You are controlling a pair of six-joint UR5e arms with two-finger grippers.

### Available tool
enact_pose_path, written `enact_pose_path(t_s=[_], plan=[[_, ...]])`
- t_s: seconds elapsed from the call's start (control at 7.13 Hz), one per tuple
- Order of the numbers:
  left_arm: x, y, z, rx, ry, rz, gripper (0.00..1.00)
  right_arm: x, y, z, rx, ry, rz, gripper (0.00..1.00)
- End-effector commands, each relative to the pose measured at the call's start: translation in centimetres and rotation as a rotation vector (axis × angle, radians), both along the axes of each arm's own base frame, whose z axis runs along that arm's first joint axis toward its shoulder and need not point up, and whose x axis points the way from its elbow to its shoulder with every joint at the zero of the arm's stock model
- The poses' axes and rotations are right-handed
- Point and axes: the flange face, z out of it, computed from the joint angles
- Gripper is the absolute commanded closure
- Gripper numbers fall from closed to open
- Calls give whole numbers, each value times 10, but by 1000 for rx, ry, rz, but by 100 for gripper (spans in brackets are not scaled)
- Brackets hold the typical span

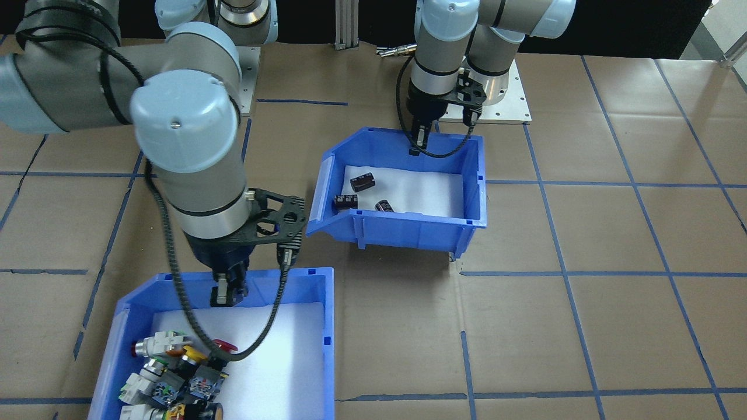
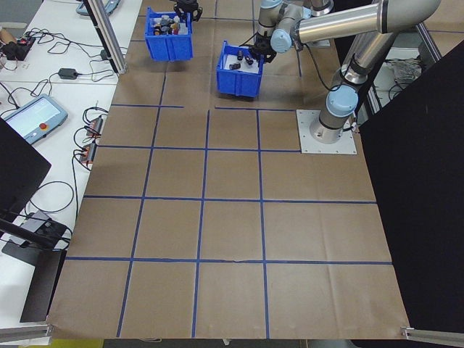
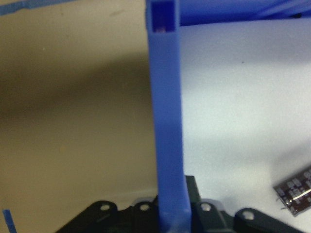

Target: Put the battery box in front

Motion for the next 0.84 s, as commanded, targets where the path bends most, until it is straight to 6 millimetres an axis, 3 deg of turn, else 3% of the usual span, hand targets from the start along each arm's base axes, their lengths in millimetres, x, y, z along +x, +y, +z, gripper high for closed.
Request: enact_pose_path(t_s=[0.0, 0.28, 0.42, 0.56, 0.7], plan=[[66, -76, 29, -3, 44, -1, 100, -76, 1, 18, -6, 17, -9, 100], [62, -166, 35, -11, 74, -1, 100, -155, 34, 20, 22, 28, 11, 100], [50, -198, 28, -7, 87, 0, 100, -194, 57, 16, 43, 25, -25, 100], [25, -215, 17, 1, 125, 20, 100, -220, 83, 6, 66, 24, -38, 100], [-8, -222, 1, 14, 125, 43, 100, -230, 111, -12, 103, 15, -40, 100]])
